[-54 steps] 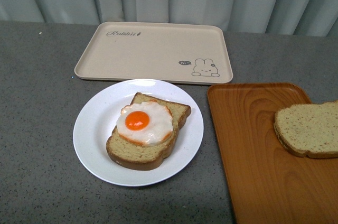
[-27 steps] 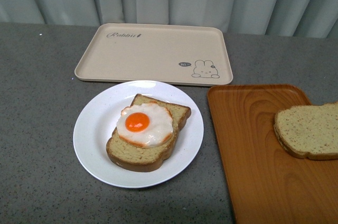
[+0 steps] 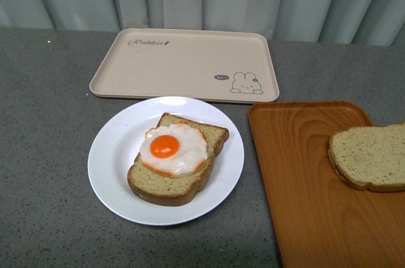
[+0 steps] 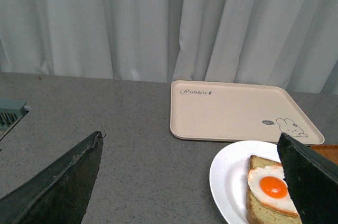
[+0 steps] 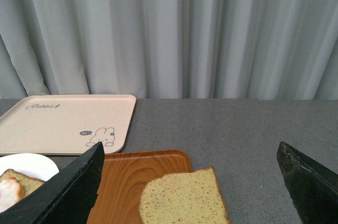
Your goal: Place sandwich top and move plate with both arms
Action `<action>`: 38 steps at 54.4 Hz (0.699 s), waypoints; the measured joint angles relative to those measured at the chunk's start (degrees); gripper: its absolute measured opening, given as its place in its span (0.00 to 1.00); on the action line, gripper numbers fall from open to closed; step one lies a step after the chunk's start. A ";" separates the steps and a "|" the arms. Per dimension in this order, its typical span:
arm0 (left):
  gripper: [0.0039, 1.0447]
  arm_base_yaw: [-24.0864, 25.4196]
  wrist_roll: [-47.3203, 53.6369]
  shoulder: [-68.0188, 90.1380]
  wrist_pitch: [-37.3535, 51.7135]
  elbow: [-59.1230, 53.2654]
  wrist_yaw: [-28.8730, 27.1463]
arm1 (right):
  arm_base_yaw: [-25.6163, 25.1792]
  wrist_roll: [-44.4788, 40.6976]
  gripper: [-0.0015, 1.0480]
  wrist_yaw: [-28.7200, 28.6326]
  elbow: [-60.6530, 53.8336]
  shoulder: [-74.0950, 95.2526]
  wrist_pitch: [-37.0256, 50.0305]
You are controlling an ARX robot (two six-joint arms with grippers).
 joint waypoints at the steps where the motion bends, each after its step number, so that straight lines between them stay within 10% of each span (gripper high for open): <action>1: 0.94 0.00 0.00 0.00 0.00 0.00 0.00 | 0.00 0.00 0.91 0.00 0.00 0.00 0.00; 38: 0.94 0.00 0.00 0.00 0.00 0.00 0.00 | 0.00 0.00 0.91 0.00 0.00 0.00 0.00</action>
